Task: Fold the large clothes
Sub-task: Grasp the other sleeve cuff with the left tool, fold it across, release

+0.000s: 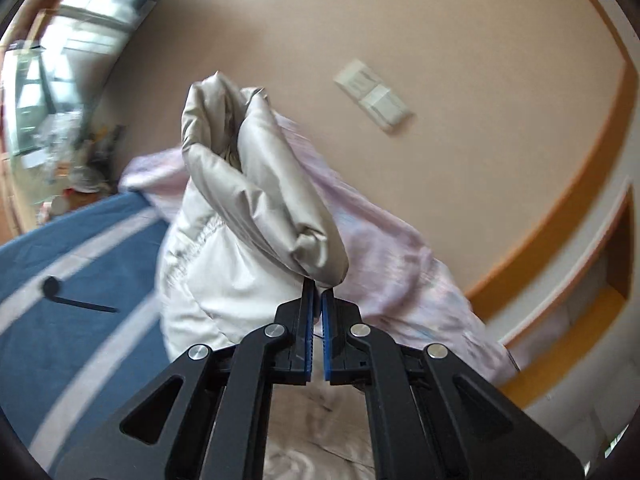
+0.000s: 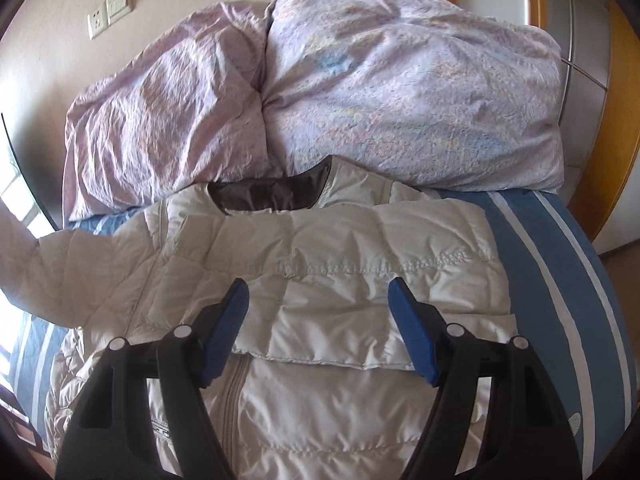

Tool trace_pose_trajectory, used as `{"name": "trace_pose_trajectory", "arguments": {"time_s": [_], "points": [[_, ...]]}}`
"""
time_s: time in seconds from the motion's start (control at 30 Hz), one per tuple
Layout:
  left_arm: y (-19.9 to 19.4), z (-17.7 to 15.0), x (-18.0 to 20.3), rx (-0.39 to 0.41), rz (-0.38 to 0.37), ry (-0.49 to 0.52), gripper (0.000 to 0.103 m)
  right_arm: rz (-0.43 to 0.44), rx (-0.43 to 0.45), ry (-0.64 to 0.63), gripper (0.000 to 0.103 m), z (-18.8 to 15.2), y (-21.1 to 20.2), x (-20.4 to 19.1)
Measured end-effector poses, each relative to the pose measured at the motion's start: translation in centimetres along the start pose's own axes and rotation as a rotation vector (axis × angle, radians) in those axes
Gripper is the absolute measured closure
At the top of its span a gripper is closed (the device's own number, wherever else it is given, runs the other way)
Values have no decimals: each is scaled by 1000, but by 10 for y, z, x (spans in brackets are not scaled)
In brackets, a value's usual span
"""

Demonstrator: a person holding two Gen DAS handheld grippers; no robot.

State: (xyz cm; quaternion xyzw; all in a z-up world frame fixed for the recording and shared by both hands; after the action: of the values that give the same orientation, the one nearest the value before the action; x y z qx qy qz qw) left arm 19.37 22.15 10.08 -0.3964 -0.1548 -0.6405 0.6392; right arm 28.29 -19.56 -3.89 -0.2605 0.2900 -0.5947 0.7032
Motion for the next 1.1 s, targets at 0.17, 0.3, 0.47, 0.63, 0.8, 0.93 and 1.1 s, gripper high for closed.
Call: {"name": "trace_pose_trajectory", "arguments": {"time_s": [0.17,0.3,0.47,0.63,0.8,0.93,1.1], "points": [[46,-48,64,-157,-156,86,101,-10,5,23,31,0,-1,15],[85,-97,96,-303,-228,124,101,-32,10,50,31,0,-1,33],[131,-158,109,-461,-193,209,101,-52,9,94,31,1,1,56],[164,-213,110,-565,-151,277,101,-55,-4,129,31,1,6,70],[175,-247,116,-654,-163,340,45,-54,-15,139,31,0,9,75],[154,-245,125,-628,-228,381,19,-12,-34,151,31,3,11,73],[128,-196,112,-476,-120,479,10,160,-105,185,32,6,23,59]]}}
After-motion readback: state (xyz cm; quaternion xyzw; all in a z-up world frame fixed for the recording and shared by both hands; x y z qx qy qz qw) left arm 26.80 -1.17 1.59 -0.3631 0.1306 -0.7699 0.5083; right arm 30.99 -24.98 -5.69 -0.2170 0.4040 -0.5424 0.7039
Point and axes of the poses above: each gripper's, at about its wrist camera, not at the fingertips, and y roughly the way its jaws point, x to its right, z to its top, the point moved 5 cm from there along y, roughly the way its jaws point, and after that the axes turned 4 degrees about -x, right-handed, at the moved point
